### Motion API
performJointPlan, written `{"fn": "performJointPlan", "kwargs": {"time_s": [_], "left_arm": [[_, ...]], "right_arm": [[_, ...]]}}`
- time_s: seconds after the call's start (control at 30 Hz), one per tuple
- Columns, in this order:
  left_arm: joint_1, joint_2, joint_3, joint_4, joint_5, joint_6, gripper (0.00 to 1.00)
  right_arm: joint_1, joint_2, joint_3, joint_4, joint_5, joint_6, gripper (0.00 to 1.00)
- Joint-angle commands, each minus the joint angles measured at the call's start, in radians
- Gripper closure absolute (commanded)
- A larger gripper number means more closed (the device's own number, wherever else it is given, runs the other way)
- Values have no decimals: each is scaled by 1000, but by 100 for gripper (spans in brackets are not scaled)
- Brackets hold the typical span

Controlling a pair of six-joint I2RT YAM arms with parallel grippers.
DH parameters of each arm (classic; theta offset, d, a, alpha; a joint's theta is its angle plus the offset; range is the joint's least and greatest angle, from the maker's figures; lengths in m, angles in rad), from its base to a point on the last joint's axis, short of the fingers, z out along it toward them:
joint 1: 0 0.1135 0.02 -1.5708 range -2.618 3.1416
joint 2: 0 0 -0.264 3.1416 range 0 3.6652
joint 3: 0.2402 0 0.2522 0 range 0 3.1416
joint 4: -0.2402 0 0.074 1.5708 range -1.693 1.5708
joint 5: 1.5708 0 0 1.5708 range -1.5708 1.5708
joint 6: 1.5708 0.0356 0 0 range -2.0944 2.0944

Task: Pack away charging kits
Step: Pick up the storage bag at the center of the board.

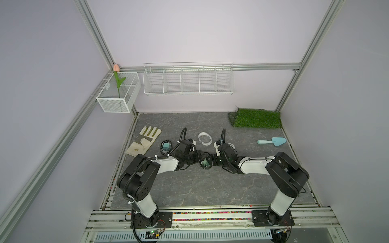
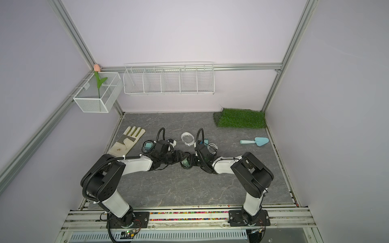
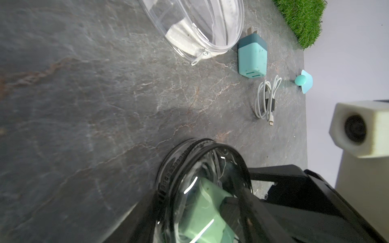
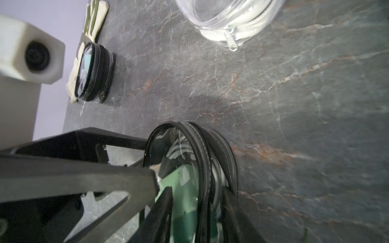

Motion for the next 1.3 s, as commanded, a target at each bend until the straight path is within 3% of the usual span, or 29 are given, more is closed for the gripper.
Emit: {"fn": "performJointPlan", "kwargs": {"time_s": [0.0, 0.27, 0.43, 0.6, 0.77, 0.97, 1.27], "left_arm": [[-3, -42, -21, -25, -9, 12, 37], [-3, -72, -69, -2, -48, 6, 36], [-3, -44, -65, 15, -34, 1, 52], [-6, -41, -60, 13, -43, 4, 54], [-8, -39, -52, 5, -39, 2, 52], [-17, -42, -43, -2, -38, 2, 51], [-57, -30, -10, -19, -50, 3, 56]], "right_arm": [[2, -40, -17, -38, 38, 6, 54], [3, 54, -23, 86, -22, 139, 53], [5, 33, -79, 187, -4, 149, 51], [15, -46, -21, 50, 19, 73, 52], [21, -116, 24, -146, 141, 25, 46], [11, -165, -32, -172, 181, 27, 37], [-14, -22, -92, 152, -26, 151, 35]]}}
